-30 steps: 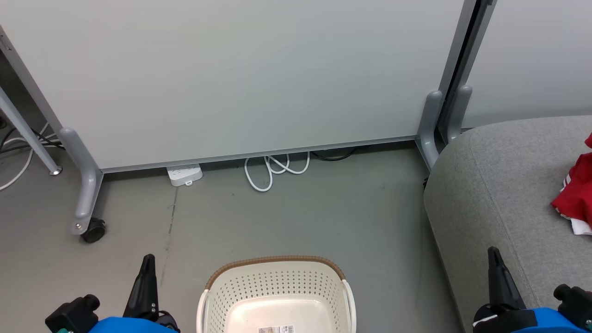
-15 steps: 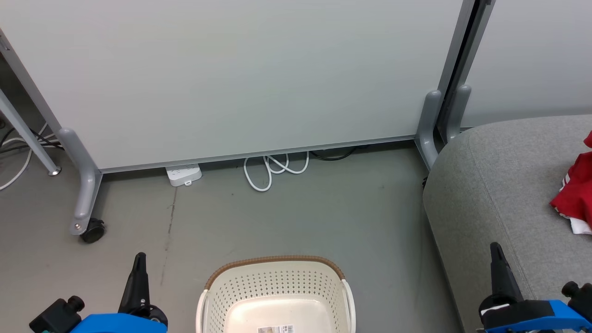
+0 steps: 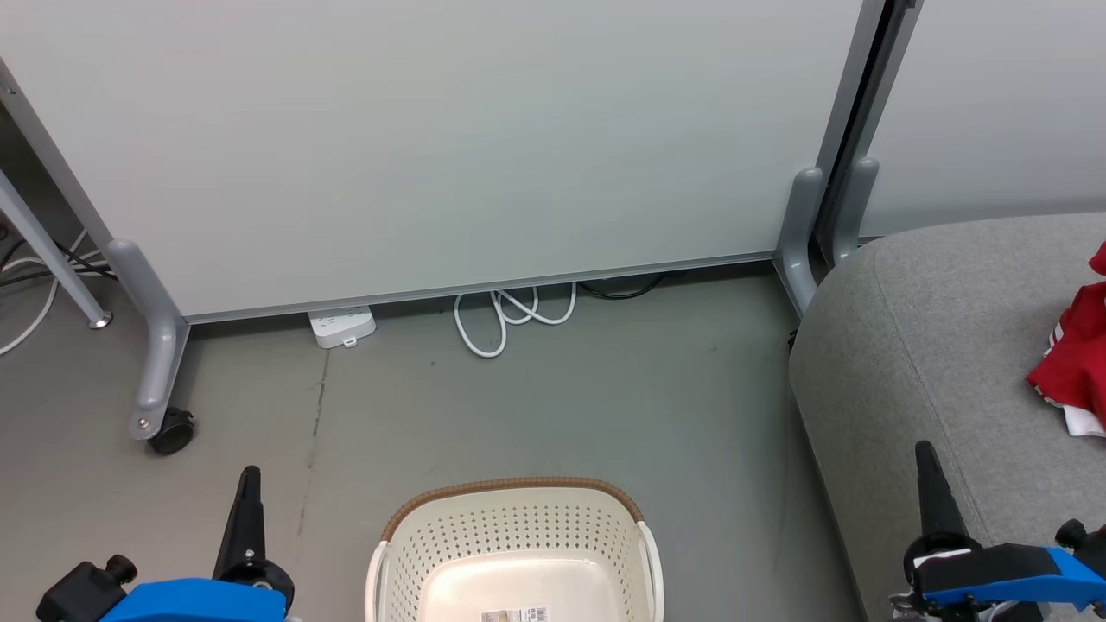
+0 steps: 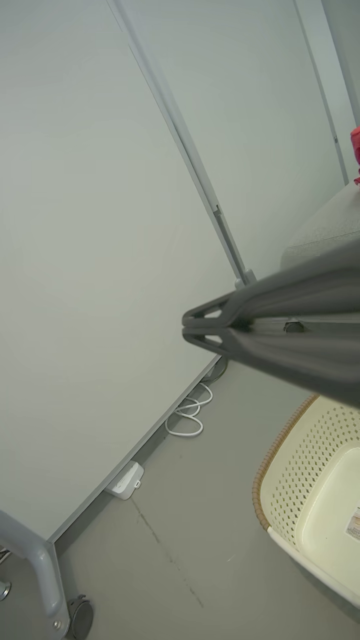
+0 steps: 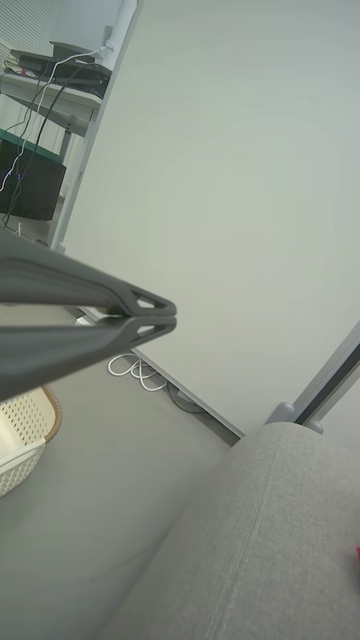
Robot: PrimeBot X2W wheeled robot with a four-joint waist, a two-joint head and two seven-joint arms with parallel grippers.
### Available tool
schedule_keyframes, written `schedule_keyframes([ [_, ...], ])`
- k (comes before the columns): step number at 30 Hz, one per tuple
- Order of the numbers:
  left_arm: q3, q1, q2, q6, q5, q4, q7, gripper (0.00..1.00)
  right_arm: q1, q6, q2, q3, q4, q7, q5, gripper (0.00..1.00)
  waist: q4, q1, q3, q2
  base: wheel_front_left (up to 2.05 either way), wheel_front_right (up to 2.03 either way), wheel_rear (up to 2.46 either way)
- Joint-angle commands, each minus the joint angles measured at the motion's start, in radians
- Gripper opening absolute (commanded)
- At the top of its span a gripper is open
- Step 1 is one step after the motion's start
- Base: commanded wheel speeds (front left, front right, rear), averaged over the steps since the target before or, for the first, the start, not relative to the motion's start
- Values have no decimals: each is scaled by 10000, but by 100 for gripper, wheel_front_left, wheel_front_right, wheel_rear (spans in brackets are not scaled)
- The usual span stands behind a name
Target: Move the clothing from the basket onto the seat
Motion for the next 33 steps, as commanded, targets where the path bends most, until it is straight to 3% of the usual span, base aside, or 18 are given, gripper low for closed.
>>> schedule_keyframes([
  [1, 84, -245, 56, -50, -184, -136, 47, 0, -189, -2, 7, -40, -71, 32, 216, 0, -1, -1, 0, 0, 0, 0, 0],
  [33, 506, -379, 74, -122, -3237, -169, 869, 0, -571, -3, 84, -208, 65, 878, 3447, 0, -53, -1, 17, 0, 0, 0, 0],
])
